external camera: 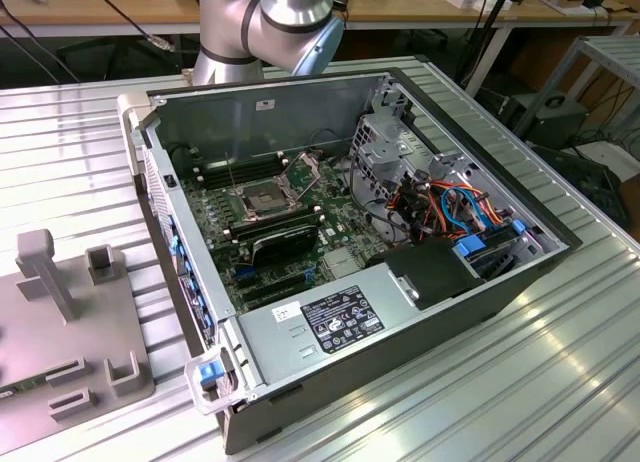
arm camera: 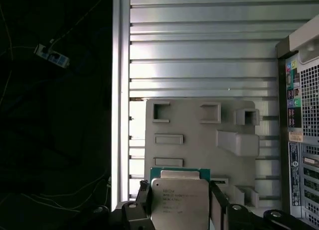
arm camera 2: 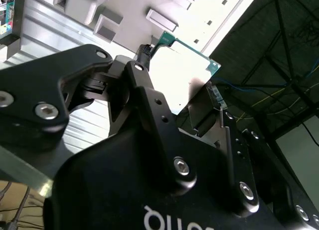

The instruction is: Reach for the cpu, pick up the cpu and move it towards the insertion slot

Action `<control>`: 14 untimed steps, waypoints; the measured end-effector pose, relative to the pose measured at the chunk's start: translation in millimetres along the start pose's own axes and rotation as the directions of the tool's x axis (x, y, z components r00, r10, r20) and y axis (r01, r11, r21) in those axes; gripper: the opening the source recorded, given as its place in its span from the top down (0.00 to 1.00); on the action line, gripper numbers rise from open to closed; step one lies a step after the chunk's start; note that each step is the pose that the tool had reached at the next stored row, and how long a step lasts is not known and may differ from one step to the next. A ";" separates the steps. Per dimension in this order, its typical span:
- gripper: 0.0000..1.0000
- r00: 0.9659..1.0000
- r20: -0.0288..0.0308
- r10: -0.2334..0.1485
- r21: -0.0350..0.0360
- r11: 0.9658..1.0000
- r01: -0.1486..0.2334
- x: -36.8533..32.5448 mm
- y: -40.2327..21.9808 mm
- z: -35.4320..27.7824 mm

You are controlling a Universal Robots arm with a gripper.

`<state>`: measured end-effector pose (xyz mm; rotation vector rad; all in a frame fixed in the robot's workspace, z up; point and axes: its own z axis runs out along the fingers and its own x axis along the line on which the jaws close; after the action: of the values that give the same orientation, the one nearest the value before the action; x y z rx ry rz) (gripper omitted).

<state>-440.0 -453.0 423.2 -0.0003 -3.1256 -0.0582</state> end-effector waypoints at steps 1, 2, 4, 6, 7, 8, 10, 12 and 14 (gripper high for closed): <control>0.45 1.000 0.000 0.000 0.000 1.000 0.000 -3.4 0.0 0.1; 0.45 1.000 0.000 0.000 0.000 1.000 0.000 -6.4 0.0 0.0; 0.45 1.000 0.000 0.000 0.000 1.000 0.000 -13.2 0.0 0.2; 0.45 1.000 0.000 0.000 0.000 1.000 0.000 -20.7 0.0 0.3; 0.45 1.000 0.000 0.000 0.000 1.000 0.000 -23.9 -0.1 0.3; 0.45 1.000 0.000 0.000 0.000 1.000 0.000 -25.3 -0.1 0.3; 0.45 1.000 0.000 0.000 0.000 1.000 0.000 -25.8 0.0 0.4; 0.45 1.000 0.000 0.000 0.000 1.000 0.000 -28.1 0.0 0.3; 0.45 1.000 0.000 0.000 0.000 1.000 0.000 -30.2 0.0 0.3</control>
<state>-409.8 -453.0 422.5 -0.0003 -3.1256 -0.0575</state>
